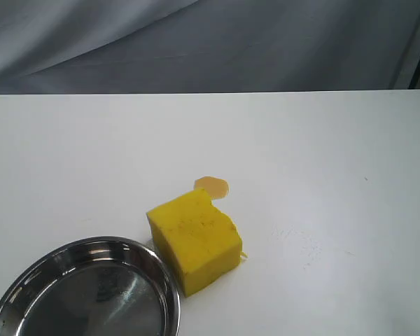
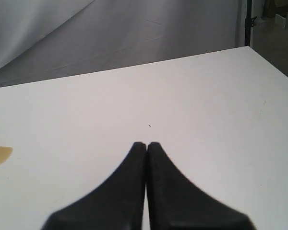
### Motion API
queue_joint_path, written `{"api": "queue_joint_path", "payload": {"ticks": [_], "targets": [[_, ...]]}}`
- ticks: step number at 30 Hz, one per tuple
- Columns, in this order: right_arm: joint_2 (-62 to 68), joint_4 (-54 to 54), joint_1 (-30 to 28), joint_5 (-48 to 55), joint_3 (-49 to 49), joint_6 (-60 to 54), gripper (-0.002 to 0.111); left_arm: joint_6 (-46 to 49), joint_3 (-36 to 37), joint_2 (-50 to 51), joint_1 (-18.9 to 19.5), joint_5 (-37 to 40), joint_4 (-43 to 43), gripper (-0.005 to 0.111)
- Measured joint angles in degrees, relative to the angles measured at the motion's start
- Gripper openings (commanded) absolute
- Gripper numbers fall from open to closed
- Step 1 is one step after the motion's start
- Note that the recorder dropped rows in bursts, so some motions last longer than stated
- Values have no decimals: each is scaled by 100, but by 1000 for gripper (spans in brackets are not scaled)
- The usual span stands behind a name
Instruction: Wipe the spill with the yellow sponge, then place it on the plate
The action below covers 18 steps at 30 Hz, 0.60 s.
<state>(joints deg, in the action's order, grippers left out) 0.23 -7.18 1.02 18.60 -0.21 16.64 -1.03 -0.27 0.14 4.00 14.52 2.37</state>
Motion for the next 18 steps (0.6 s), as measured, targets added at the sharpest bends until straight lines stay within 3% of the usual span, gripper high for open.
{"api": "queue_joint_path", "payload": {"ticks": [12, 18], "targets": [[0, 0, 0, 0, 0, 0, 0, -57, 0, 0, 0, -1086, -184, 0], [0, 0, 0, 0, 0, 0, 0, -803, 0, 0, 0, -2049, -835, 0]]}}
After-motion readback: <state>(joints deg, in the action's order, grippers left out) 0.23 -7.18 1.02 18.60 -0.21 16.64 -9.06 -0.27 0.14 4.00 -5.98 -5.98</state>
